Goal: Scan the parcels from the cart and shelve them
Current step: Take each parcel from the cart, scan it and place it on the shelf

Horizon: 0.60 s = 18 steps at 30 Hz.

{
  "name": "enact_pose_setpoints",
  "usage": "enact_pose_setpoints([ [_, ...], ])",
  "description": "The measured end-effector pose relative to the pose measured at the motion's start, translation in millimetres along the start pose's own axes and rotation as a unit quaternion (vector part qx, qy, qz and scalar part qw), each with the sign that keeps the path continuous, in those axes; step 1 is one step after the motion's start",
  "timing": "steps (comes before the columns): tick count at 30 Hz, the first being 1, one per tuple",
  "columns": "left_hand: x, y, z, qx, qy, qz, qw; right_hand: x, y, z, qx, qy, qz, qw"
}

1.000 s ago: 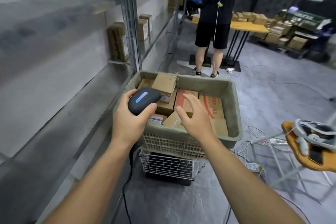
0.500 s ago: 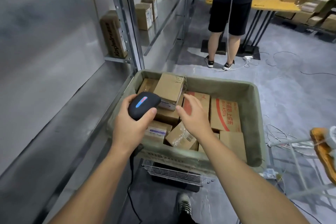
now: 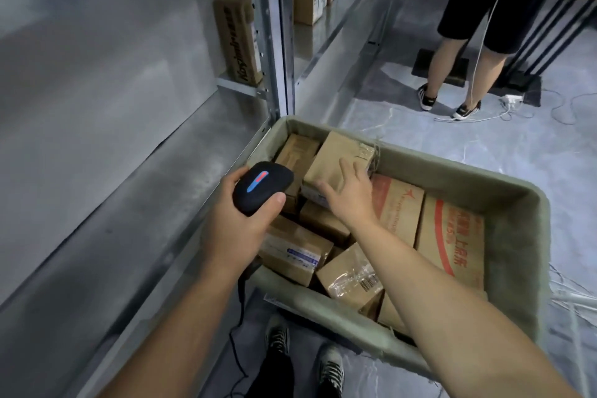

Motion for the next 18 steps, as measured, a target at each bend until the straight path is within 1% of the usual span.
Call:
enact_pose_setpoints([
  [2, 11.9, -2.7, -6.7, -0.006, 0.006, -0.013, 1.0, 9.9, -6.6, -2.3, -0.012, -0.024, 0.005, 1.0],
  [5, 30.3, -1.1, -15.2, -0.025, 0.009, -0.01, 1.0, 20.1, -18.0, -8.0, -0.013, -0.063, 0.003, 0.998],
  [10, 59.2, 2.2, -27.0, -0.051, 0.018, -0.013, 0.998, 31.2, -38.4, 0.8, -0.051, -0.158, 0.008, 0.986],
  [14, 75.2, -2.7, -30.2, -0.068, 0.024, -0.036, 0.997, 26.1, -38.8, 12.1, -0.083, -0.187, 0.022, 0.979],
  [18, 79.6, -11.6, -27.5, -0.083, 0.022, -0.054, 0.995, 22.3, -29.8, 21.2, -0.041, -0.192, 0.01, 0.981],
])
Point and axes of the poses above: each hand's wrist, its own x-axis towards the middle knuckle, its own y-axis out of the back of the hand, z = x × y, the point moved 8 cm from there along x, towards the middle knuckle
